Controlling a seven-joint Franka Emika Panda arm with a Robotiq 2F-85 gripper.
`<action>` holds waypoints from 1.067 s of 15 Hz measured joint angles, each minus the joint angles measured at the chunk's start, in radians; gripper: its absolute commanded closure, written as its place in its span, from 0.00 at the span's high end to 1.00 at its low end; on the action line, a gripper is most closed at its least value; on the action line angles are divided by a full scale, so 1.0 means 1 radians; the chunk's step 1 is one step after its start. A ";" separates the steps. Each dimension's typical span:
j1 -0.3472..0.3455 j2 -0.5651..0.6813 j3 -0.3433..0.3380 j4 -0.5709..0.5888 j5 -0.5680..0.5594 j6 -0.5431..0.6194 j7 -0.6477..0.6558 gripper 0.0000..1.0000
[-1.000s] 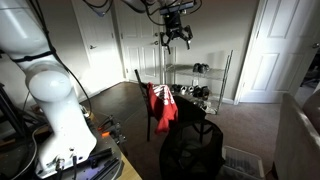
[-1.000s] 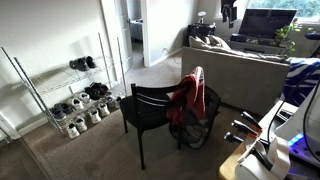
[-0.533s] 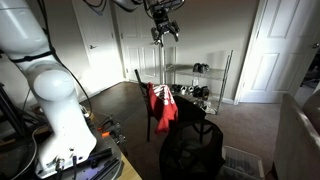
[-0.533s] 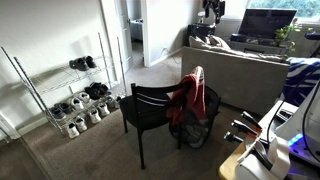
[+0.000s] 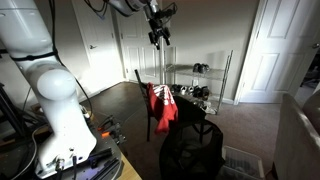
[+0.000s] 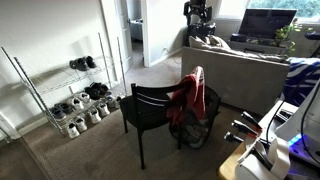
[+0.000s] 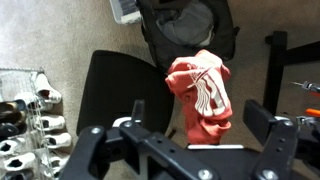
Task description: Put the red shirt in the laundry basket
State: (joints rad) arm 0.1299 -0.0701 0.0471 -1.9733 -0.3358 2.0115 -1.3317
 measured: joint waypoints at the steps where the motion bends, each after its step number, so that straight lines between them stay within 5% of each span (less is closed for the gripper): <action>1: -0.003 0.021 -0.005 0.012 0.041 0.000 -0.059 1.00; 5: -0.034 0.108 -0.019 0.057 0.142 -0.041 -0.250 1.00; 9: -0.074 0.169 -0.025 0.083 0.142 -0.150 -0.319 1.00; 16: -0.086 0.187 -0.026 0.087 0.142 -0.164 -0.339 1.00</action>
State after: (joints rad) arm 0.0440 0.1167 0.0215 -1.8860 -0.1937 1.8479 -1.6711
